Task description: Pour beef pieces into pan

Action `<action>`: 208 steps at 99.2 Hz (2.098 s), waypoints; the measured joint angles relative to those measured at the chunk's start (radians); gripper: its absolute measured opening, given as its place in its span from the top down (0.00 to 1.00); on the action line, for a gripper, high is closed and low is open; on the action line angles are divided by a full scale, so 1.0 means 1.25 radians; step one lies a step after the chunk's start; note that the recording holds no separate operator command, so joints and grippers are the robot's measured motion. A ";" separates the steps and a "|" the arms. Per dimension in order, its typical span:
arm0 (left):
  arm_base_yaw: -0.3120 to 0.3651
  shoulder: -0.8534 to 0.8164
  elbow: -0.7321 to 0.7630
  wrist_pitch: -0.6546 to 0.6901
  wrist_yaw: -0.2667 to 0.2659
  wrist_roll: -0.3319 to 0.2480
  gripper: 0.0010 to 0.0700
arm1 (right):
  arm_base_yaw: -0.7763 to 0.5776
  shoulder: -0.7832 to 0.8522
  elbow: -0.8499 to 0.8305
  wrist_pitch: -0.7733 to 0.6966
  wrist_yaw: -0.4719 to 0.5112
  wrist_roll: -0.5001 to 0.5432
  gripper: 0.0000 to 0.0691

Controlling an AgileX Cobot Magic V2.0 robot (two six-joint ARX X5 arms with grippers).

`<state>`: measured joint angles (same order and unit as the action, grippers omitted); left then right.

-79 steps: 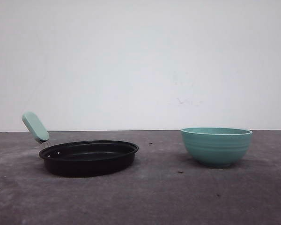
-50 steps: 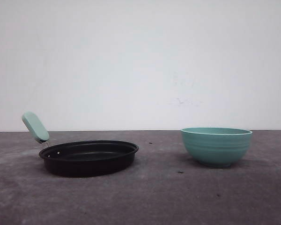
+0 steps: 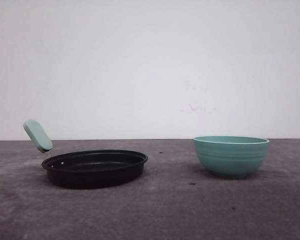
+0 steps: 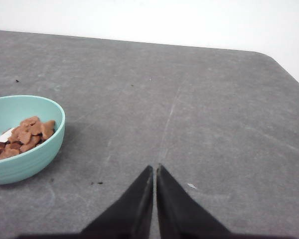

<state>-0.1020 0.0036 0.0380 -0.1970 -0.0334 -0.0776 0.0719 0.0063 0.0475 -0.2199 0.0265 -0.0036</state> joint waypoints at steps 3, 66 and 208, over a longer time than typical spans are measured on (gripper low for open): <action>0.000 0.000 0.000 0.000 0.000 0.000 0.98 | 0.000 0.000 0.000 0.000 0.000 0.000 0.99; 0.000 0.000 0.000 0.000 0.000 0.000 0.98 | 0.000 0.026 -0.001 -0.030 0.019 0.035 0.99; 0.000 0.344 0.530 -0.093 0.195 -0.309 0.98 | 0.001 0.192 0.441 0.052 -0.129 0.292 0.99</action>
<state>-0.1020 0.4339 0.7010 -0.3138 0.2108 -0.4633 0.0727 0.2466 0.5991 -0.1551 -0.1349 0.3614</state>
